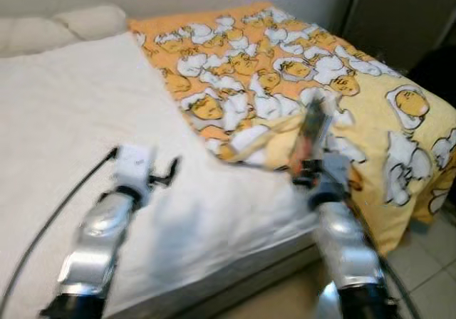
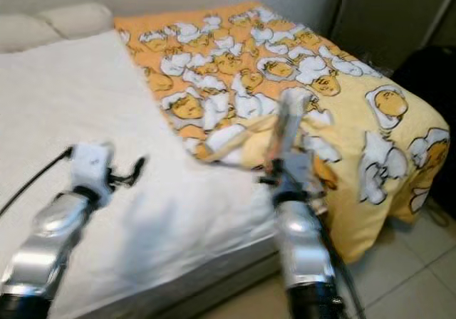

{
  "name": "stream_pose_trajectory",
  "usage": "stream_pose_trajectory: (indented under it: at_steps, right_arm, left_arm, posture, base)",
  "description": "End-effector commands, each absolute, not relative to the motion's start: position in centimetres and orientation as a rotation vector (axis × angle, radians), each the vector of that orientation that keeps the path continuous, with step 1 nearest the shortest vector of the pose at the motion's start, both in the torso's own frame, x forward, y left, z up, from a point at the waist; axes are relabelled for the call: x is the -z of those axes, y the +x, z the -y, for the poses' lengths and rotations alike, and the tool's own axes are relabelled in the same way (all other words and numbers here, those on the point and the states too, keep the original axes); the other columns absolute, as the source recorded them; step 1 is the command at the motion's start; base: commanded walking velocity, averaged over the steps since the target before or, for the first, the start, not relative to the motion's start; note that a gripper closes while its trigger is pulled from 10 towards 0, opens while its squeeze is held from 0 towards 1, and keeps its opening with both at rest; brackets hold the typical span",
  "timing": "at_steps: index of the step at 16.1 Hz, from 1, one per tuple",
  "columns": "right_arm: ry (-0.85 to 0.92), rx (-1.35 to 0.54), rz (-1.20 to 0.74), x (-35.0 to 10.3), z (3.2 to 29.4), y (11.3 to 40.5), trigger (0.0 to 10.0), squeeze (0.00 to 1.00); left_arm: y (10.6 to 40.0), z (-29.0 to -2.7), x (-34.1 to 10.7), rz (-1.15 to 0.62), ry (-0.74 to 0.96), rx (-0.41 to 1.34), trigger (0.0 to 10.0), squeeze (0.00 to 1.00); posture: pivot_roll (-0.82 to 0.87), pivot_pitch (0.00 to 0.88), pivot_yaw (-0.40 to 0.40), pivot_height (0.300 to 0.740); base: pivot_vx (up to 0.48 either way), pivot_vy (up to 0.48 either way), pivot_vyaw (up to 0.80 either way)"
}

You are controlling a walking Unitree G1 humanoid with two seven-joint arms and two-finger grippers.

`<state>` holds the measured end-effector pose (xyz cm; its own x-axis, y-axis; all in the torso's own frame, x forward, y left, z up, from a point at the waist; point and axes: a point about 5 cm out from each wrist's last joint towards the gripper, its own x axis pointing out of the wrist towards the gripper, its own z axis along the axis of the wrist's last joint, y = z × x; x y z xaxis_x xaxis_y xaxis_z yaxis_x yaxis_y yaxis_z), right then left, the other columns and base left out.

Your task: Clean up the room

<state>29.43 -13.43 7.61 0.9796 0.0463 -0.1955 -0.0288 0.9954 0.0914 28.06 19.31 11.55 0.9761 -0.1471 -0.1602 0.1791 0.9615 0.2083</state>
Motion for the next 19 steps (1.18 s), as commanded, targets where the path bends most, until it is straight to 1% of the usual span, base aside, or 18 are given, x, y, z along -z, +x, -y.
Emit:
stream_pose_trajectory:
  at_steps: [1,4,5,9,11,12,14,19]
  right_arm:
    - [0.028,-0.073,-0.126,-9.2,13.6,30.0,10.0,0.00]
    - [0.004,-0.160,-0.111,-9.5,12.6,29.8,10.0,0.00]
    - [-0.009,-0.203,-0.108,-9.6,12.1,29.7,10.0,0.00]
    - [-0.017,-0.217,-0.107,-9.5,12.0,29.6,10.0,0.00]
    - [-0.017,-0.214,-0.110,-9.4,12.1,29.6,10.0,0.00]
    - [-0.017,-0.211,-0.111,-9.4,12.1,29.6,10.0,0.00]
    - [0.012,-0.184,-0.109,-9.5,12.5,29.7,10.0,0.00]
    - [0.018,-0.166,-0.110,-9.4,12.8,29.8,10.0,0.00]
  left_arm:
    - [28.4,-18.5,-12.1,-0.119,0.226,0.187,10.0,0.00]
    - [28.3,-18.3,-12.1,-0.116,0.225,0.194,10.0,0.00]
    - [28.3,-18.3,-12.3,-0.105,0.252,0.204,10.0,0.00]
    - [28.3,-18.0,-12.3,-0.099,0.261,0.212,10.0,0.00]
    - [28.4,-18.3,-12.5,-0.097,0.259,0.199,10.0,0.00]
    - [28.4,-18.3,-12.4,-0.099,0.247,0.193,10.0,0.00]
    - [28.5,-18.5,-12.4,-0.103,0.230,0.181,10.0,0.00]
    - [28.5,-18.6,-12.4,-0.104,0.227,0.173,10.0,0.00]
  posture:
    - [0.07,0.000,0.025,0.740]
    - [0.08,0.000,0.020,0.740]
    - [0.07,0.000,0.026,0.740]
    - [0.07,0.000,0.025,0.740]
    - [0.08,0.000,0.024,0.740]
    - [0.07,0.000,0.027,0.740]
    - [0.08,0.000,0.027,0.740]
    - [0.07,0.000,0.028,0.740]
  base:
    - [0.000,0.472,0.00]
    - [0.000,0.451,0.80]
    - [0.000,0.000,0.80]
    - [0.000,-0.480,0.80]
    - [0.000,-0.452,0.80]
    - [0.000,0.000,0.51]
    - [0.000,0.000,0.00]
    - [0.000,0.000,0.00]
